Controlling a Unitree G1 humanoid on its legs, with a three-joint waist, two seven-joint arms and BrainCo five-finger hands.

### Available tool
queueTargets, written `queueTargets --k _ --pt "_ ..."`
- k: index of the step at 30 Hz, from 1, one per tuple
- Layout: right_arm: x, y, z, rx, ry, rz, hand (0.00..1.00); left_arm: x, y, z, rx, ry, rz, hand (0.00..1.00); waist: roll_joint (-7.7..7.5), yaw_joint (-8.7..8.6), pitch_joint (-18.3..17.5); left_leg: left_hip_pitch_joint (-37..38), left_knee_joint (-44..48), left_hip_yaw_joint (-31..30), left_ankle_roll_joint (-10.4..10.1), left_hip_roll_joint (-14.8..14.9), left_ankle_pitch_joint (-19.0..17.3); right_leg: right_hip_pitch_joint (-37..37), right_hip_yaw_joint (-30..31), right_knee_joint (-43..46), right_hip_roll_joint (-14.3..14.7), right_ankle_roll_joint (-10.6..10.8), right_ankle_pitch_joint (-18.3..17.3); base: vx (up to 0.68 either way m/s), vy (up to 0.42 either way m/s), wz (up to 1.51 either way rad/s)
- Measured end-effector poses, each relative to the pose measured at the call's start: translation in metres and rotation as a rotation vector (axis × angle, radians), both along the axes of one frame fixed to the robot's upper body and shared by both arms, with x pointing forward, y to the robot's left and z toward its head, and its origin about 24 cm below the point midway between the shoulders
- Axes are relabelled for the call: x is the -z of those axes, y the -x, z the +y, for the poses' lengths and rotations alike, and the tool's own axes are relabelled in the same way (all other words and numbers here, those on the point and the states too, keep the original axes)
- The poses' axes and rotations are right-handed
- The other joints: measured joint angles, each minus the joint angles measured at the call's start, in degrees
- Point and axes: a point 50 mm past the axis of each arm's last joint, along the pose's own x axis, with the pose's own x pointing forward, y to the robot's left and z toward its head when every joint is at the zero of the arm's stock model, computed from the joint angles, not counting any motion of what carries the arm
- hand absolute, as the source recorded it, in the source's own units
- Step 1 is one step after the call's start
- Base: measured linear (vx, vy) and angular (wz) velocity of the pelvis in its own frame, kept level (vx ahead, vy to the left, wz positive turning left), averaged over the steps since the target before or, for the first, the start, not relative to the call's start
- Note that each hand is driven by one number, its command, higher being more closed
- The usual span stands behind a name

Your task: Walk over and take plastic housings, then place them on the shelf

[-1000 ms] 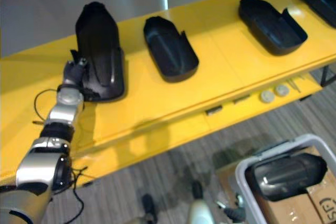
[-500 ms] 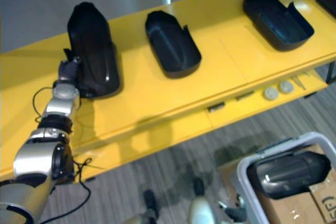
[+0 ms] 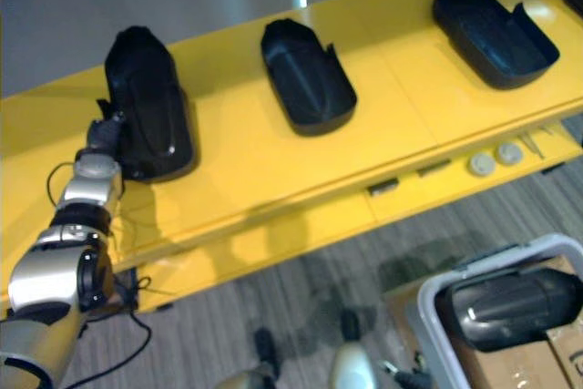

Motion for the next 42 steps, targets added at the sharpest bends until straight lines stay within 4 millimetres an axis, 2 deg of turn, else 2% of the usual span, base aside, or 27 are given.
queueTargets --k 1,2,11,23,36,42 --pt "0.0 0.0 0.0 -0.005 -0.007 0.002 0.0 0.001 0.002 0.003 -0.003 -0.005 0.006 1.0 0.0 -0.01 0.0 0.01 0.0 0.01 -0.04 0.02 0.03 0.0 -0.01 0.0 0.02 0.0 0.0 0.0 0.0 0.0" --pt "0.001 -0.001 0.0 -0.006 -0.01 0.007 0.0 0.002 0.002 0.004 -0.003 -0.005 0.01 0.0 0.01 0.0 -0.01 0.01 0.0 0.01 -0.05 0.04 0.03 0.02 -0.03 -0.02 0.01 0.0 0.0 0.0 0.0 0.0" --pt "0.003 -0.001 0.0 -0.011 -0.029 0.018 0.0 0.0 0.003 0.007 0.015 -0.055 0.032 0.0 0.04 0.04 -0.02 0.01 -0.03 0.15 -0.07 0.12 0.03 0.07 -0.07 -0.24 -0.01 0.02 0.02 0.0 0.0 0.0" --pt "0.003 -0.004 -0.001 -0.006 -0.037 0.016 0.0 0.001 0.003 0.005 0.017 0.016 -0.015 0.0 0.06 0.07 -0.02 -0.05 -0.07 0.62 -0.08 0.13 0.02 0.07 0.11 -0.89 -0.04 0.31 0.22 0.0 0.0 0.0" --pt "0.0 -0.014 -0.002 -0.006 -0.026 -0.009 0.0 0.008 0.001 -0.01 -0.05 0.174 -0.141 0.0 0.07 0.13 -0.03 0.38 -0.14 0.83 -0.08 0.07 0.02 0.55 0.15 -1.03 -0.14 0.39 0.27 0.0 0.0 0.0" --pt "-0.001 -0.015 -0.003 -0.005 -0.022 -0.015 0.0 0.015 0.002 -0.014 -0.035 0.361 -0.216 0.0 0.17 0.17 -0.12 0.99 -0.4 1.06 -0.09 0.07 0.01 1.12 0.15 -1.18 -0.18 0.42 0.28 0.0 0.0 0.0"
